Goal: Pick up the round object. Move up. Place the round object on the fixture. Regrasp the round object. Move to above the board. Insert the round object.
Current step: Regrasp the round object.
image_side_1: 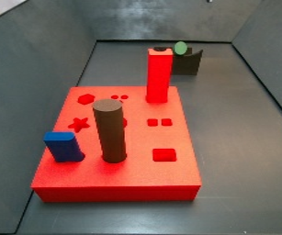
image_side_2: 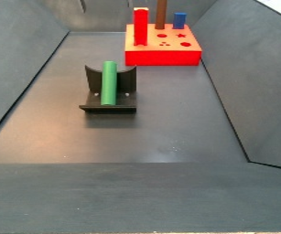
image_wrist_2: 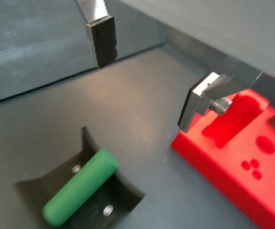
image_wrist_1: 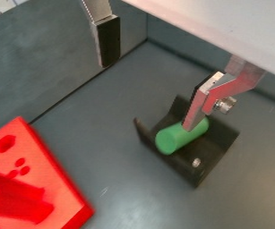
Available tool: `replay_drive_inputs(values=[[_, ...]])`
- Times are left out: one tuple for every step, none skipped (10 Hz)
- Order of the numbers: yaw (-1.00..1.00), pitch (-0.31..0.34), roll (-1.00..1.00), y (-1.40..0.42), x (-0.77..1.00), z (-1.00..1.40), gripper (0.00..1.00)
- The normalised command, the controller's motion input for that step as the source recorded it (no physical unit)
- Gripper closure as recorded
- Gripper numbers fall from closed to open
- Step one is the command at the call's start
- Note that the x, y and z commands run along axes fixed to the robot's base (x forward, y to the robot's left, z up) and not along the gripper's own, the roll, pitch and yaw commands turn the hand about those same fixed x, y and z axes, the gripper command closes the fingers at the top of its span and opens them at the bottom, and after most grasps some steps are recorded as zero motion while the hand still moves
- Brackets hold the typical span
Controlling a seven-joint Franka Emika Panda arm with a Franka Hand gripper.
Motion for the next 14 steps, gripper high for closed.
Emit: replay_drive_inputs(values=[[0.01, 0.014, 1.00, -0.02, -0.03, 0.00, 0.00], [0.01, 0.007, 1.00, -0.02, -0.02, 0.00, 0.00], [0.01, 0.002, 1.00, -0.02, -0.02, 0.01, 0.00], [0.01, 0.003, 1.00, -0.02, -0.02, 0.01, 0.00], [0.01, 0.005, 1.00, -0.02, -0.02, 0.00, 0.00], [0.02, 0.009, 1.00, -0.02, -0.01, 0.01, 0.00], [0.02, 0.017, 1.00, -0.02, 0.01, 0.01, 0.00], [0.02, 0.025, 1.00, -0.02, 0.02, 0.00, 0.00], [0.03, 0.035, 1.00, -0.03, 0.03, -0.01, 0.00], [0.03, 0.047, 1.00, -0.03, 0.05, -0.01, 0.00], [0.04, 0.069, 1.00, -0.03, 0.06, -0.01, 0.00], [0.05, 0.092, 1.00, -0.03, 0.08, -0.01, 0.00], [0.06, 0.108, 1.00, -0.03, 0.09, -0.01, 0.00], [0.09, 0.158, 1.00, -0.04, 0.09, -0.01, 0.00]])
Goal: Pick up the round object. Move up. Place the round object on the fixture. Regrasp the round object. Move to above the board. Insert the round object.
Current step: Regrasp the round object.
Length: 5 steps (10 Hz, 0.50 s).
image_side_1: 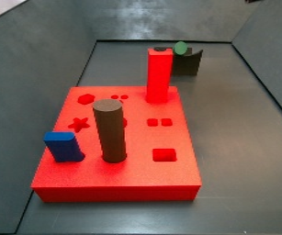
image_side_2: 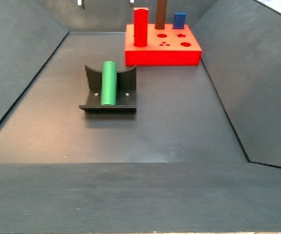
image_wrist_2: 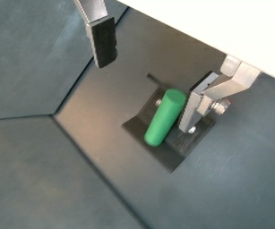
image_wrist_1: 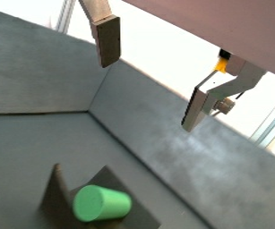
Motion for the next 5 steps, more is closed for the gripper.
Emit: replay_drive_inputs(values=[[0.12, 0.175, 0.93, -0.04, 0.10, -0.02, 0.00], [0.14, 0.162, 0.75, -0.04, 0.10, -0.02, 0.00], [0.17, 0.138, 0.50, -0.04, 0.10, -0.02, 0.00], [0.18, 0.116, 0.33, -0.04, 0.09, -0.01, 0.00], [0.19, 0.095, 0.26, -0.03, 0.09, -0.01, 0.00]])
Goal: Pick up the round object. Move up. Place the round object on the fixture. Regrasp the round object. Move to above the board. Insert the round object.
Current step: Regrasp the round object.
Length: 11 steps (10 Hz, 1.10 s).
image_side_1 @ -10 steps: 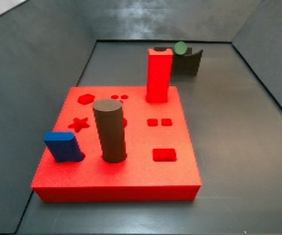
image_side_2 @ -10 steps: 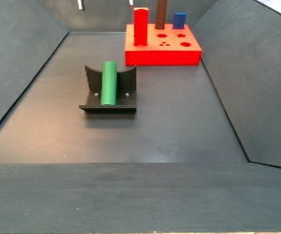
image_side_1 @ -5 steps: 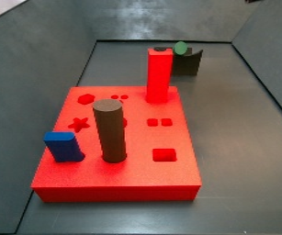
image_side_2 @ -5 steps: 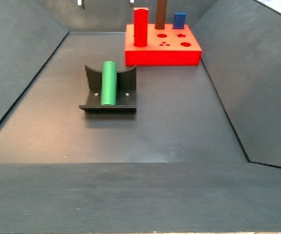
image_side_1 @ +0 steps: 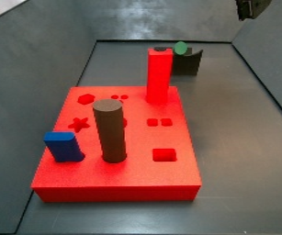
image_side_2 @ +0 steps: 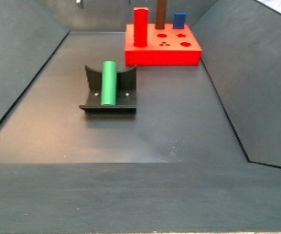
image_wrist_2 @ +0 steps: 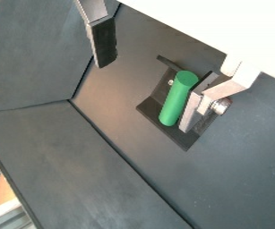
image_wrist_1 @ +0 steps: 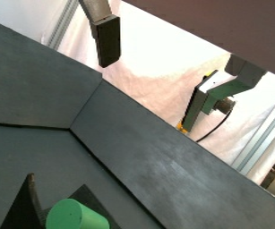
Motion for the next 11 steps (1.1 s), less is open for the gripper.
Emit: replay_drive_inputs(values=[[0.22, 0.047, 0.21, 0.07, 0.03, -1.00, 0.00], [0.21, 0.021, 0.19, 0.07, 0.03, -1.00, 0.00], [0.18, -0.025, 0.17, 0.06, 0.05, -1.00, 0.00], [0.17, -0.045, 0.14, 0.06, 0.05, -1.00, 0.00], [0.12, -0.088, 0.10, 0.06, 0.07, -1.00, 0.00], [0.10, -0.105, 0.09, 0.05, 0.08, -1.00, 0.00], [0.06, -0.123, 0.08, 0.05, 0.09, -1.00, 0.00], [0.03, -0.122, 0.08, 0.04, 0.09, -1.00, 0.00], [0.00, -0.106, 0.08, 0.04, 0.10, -1.00, 0.00], [-0.02, -0.093, 0.08, 0.03, 0.11, -1.00, 0.00], [-0.03, -0.073, 0.08, 0.03, 0.11, -0.94, 0.00]])
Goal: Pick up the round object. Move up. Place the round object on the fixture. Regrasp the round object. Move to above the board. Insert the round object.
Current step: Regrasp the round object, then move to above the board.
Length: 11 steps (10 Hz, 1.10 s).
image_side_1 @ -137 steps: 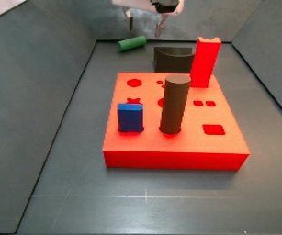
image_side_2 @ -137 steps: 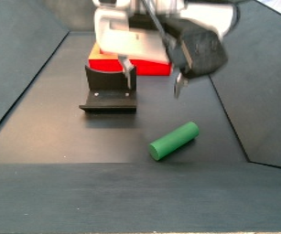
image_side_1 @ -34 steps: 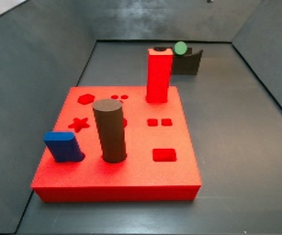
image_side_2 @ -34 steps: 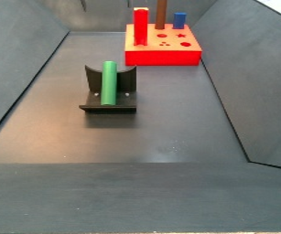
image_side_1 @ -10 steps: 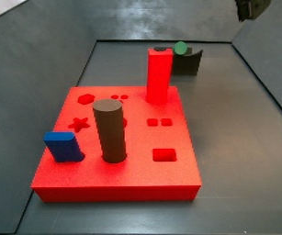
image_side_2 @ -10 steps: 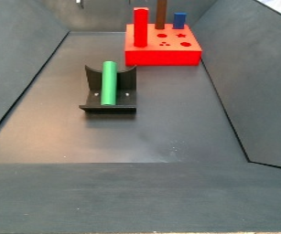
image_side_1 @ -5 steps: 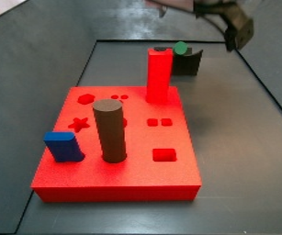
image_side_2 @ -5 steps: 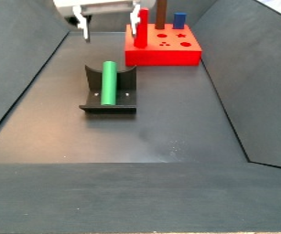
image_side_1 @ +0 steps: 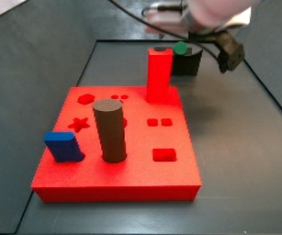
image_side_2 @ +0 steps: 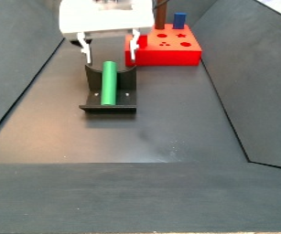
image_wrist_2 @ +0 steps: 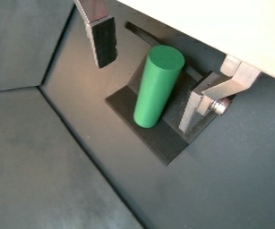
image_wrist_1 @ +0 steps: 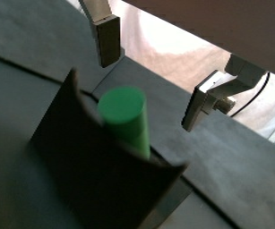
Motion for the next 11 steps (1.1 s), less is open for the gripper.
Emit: replay_drive_inputs(values=[[-0.04, -0.052, 0.08, 0.01, 0.10, -0.79, 0.00], [-0.04, -0.021, 0.07, 0.00, 0.08, -0.55, 0.00], [-0.04, -0.014, 0.07, 0.00, 0.08, -0.45, 0.00], [-0.02, 0.001, 0.07, 0.00, 0.07, -0.31, 0.00], [-0.01, 0.022, 0.06, -0.01, 0.03, -0.19, 0.00], [-0.01, 0.018, 0.06, -0.01, 0.01, -0.17, 0.00], [0.00, 0.019, 0.06, -0.01, 0.01, -0.17, 0.00], [0.01, 0.019, 0.06, -0.01, 0.01, -0.17, 0.00], [0.01, 0.019, 0.06, -0.01, 0.01, -0.17, 0.00], [0.00, 0.000, 0.00, 0.00, 0.00, 0.00, 1.00], [-0.68, -0.133, -0.01, 0.12, 0.11, 1.00, 1.00]])
